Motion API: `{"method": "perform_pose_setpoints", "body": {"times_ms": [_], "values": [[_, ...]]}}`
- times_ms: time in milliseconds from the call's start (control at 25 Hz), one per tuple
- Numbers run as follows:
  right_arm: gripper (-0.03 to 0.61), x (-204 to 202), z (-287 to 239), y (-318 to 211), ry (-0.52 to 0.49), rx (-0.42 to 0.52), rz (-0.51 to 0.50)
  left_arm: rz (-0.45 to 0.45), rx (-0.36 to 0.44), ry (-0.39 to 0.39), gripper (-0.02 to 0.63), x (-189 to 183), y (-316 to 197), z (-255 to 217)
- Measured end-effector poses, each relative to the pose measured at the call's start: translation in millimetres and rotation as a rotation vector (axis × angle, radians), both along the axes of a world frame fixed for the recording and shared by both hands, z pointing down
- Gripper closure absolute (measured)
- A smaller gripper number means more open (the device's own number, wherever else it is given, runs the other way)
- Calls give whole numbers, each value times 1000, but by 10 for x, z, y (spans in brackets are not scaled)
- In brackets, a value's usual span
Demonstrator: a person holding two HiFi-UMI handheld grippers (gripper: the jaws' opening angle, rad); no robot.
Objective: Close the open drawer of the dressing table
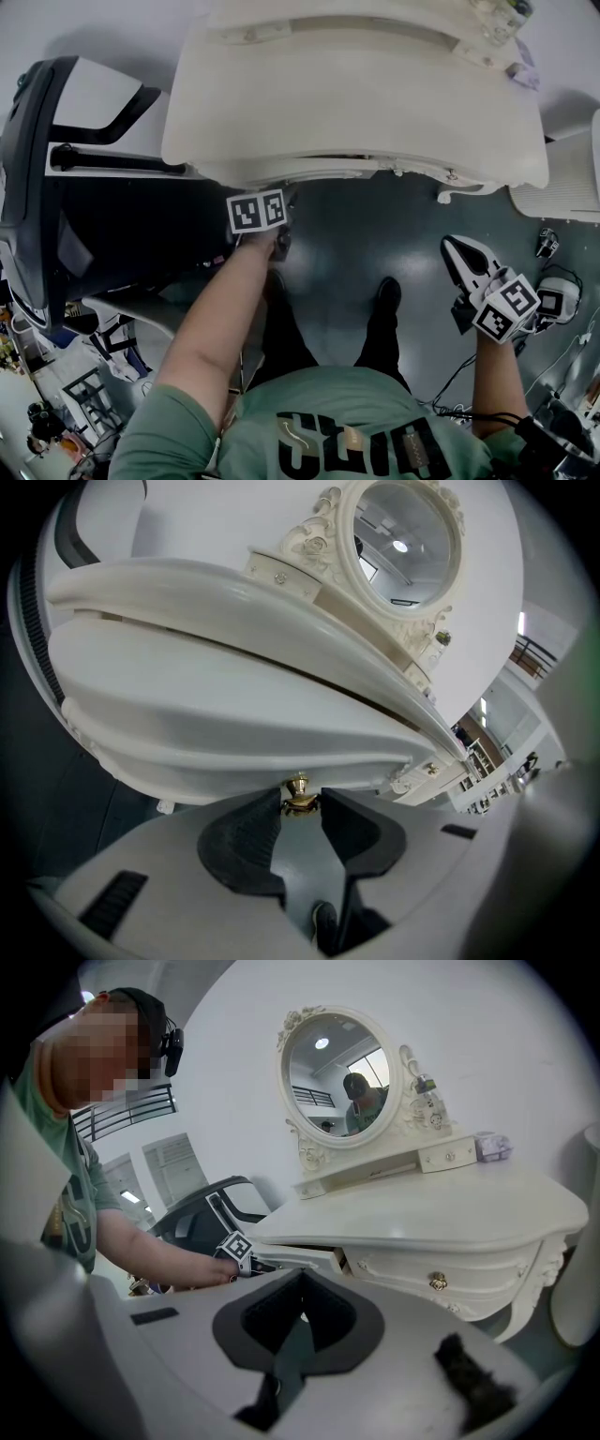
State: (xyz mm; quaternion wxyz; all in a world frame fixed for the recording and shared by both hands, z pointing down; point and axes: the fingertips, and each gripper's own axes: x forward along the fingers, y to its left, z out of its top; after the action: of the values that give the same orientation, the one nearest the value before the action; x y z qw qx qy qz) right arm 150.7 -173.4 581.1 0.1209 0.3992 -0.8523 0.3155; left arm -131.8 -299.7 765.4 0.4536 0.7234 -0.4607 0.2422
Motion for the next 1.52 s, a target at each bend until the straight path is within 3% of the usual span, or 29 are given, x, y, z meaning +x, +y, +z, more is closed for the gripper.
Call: {"method": "perform_pose_setpoints", "body": {"times_ms": [1520], "values": [[568, 26, 113, -430, -14, -19, 3, -2, 14, 25, 472, 36, -468, 16]]}}
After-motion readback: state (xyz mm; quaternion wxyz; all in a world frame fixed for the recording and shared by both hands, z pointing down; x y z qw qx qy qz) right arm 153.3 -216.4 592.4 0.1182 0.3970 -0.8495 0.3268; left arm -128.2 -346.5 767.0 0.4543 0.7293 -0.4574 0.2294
